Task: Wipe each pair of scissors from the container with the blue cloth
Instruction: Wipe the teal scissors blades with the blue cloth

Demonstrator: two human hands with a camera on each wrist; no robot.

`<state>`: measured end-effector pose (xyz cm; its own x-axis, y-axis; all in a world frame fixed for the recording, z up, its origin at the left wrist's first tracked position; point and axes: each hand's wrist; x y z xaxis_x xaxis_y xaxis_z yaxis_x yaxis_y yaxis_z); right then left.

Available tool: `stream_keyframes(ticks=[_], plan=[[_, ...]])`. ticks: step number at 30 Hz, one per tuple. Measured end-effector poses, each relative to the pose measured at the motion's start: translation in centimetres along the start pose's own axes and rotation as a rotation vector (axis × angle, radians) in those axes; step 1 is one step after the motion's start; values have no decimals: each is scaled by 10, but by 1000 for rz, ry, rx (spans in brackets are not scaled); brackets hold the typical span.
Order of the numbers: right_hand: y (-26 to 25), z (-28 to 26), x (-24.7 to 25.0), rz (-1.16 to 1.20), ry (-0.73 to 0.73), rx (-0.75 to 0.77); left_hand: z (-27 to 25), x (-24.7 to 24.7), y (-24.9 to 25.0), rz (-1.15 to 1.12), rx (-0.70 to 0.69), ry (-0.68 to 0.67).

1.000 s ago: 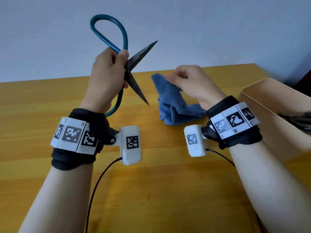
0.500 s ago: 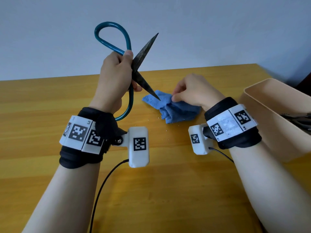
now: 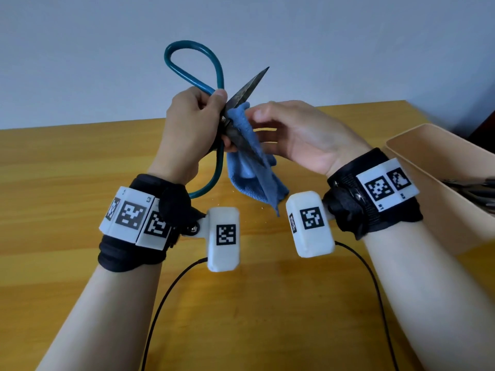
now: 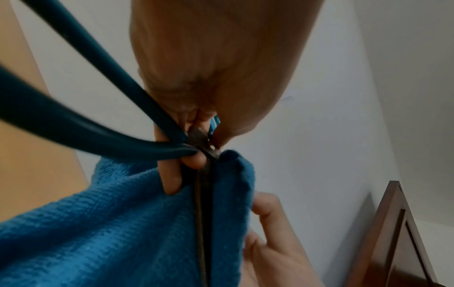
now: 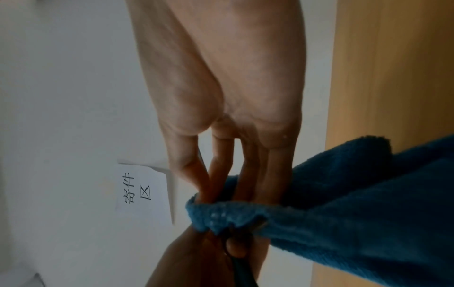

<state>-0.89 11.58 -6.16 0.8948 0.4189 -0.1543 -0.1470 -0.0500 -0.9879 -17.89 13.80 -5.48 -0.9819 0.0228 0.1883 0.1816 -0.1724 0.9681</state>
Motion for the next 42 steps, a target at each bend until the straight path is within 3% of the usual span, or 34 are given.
stream_keyframes(ticks=[3, 8, 25, 42], plan=[[3, 3, -5, -71, 40, -16, -1, -2, 0, 18, -5, -1], [8, 10, -11, -288, 249, -36, 1, -3, -2, 95, -7, 31], [5, 11, -1, -447, 313, -4, 0, -1, -10, 178, -109, -173], [13, 14, -10, -526, 354, 97, 4, 6, -9, 148, -146, -115]])
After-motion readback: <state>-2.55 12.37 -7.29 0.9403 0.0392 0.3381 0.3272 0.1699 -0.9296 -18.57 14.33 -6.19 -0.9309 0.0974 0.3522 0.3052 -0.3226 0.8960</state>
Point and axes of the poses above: each hand's wrist, its own z-axis towards the middle knuckle, its own x-axis out of the back of the hand, y = z × x, and after that the axes turned 3 degrees about -y, right-handed
